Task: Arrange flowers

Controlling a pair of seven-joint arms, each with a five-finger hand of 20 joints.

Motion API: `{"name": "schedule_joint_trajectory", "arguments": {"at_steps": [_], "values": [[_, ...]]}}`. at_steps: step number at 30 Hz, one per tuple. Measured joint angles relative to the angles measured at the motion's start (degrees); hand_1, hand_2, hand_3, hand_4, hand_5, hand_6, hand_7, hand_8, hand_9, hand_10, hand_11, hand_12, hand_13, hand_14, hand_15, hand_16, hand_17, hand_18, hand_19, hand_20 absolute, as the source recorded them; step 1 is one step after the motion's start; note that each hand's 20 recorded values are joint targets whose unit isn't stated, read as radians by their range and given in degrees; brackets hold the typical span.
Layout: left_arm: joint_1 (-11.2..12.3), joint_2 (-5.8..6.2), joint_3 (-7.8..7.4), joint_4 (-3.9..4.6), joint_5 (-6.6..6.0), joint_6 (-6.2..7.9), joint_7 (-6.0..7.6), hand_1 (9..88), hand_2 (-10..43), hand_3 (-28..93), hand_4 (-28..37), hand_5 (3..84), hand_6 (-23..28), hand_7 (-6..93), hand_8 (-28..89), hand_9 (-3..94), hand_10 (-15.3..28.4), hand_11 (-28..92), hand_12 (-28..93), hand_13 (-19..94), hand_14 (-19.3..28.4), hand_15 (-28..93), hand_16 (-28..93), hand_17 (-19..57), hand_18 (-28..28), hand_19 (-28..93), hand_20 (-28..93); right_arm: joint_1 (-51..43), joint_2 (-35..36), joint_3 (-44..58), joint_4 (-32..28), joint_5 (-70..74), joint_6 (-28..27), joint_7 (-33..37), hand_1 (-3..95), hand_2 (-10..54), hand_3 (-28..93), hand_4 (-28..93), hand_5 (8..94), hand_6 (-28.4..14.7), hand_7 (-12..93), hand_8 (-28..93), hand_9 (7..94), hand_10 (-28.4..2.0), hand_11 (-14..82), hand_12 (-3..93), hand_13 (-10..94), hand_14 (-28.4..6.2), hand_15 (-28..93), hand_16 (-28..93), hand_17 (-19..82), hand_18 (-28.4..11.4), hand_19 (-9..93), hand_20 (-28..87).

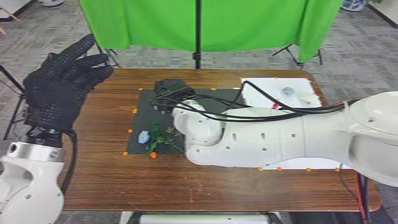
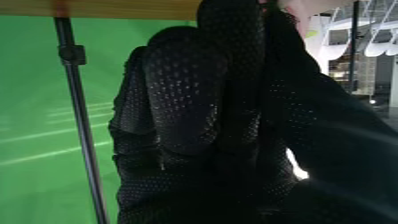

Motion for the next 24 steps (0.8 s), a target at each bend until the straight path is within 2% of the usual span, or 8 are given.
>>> {"name": "schedule_joint_trajectory", "arguments": {"at_steps": [8, 15, 18, 24], "values": [[-1.23, 0.57, 1.21, 0.24, 0.00, 0.00, 0.09, 18.0, 6.5, 76, -28.3, 35.3, 8.9, 11.3, -8, 32.1, 19.9, 30, 12, 23, 27.9, 60, -11, -7.2, 23.6, 58, 28, 1.26, -1.28, -2.25, 0.07, 0.60, 1.48, 1.52, 50.9, -8.9, 52, -28, 77.6, 4.4, 21, -1, 92.3, -4.9, 24.1, 16.9, 84, -2.6, 59, 20, 32, -15.4, 86, 18], [-1.50, 0.77, 1.10, 0.25, 0.00, -0.04, 0.08, 18.1, 6.4, 76, -28.3, 35.4, 8.9, 11.3, -8, 32.1, 19.9, 30, 12, 23, 27.9, 61, -11, -7.2, 23.7, 58, 28, 1.72, -2.22, -2.83, 0.29, 0.57, 3.62, 3.64, 54.3, -8.5, 36, -28, 76.2, 4.6, 20, -5, 92.4, -5.4, 23.8, 16.7, 84, -3.0, 59, 19, 32, -15.9, 87, 19], [-1.48, 0.78, 1.09, 0.25, 0.00, -0.04, 0.08, 18.2, 6.2, 76, -28.3, 35.4, 9.0, 11.3, -8, 32.0, 19.9, 30, 12, 23, 27.9, 61, -11, -7.2, 23.6, 58, 28, 1.72, -2.45, -2.84, 0.40, 0.28, 4.10, 4.74, 54.0, -8.6, 33, -26, 76.1, 4.7, 20, -12, 92.4, -5.6, 23.7, 16.8, 84, -3.2, 59, 19, 32, -16.0, 87, 19], [-1.36, 0.78, 1.08, 0.24, -0.01, -0.03, 0.16, 18.5, 6.2, 76, -28.3, 35.4, 8.9, 11.5, -8, 32.0, 19.9, 30, 12, 23, 28.0, 61, -11, -7.2, 23.6, 58, 28, 1.74, -2.63, -2.93, 0.47, 0.23, 4.69, 5.49, 53.1, -8.2, 28, -23, 75.6, 4.5, 21, -14, 92.0, -5.9, 23.7, 16.8, 84, -3.6, 58, 19, 32, -16.2, 87, 19]]}}
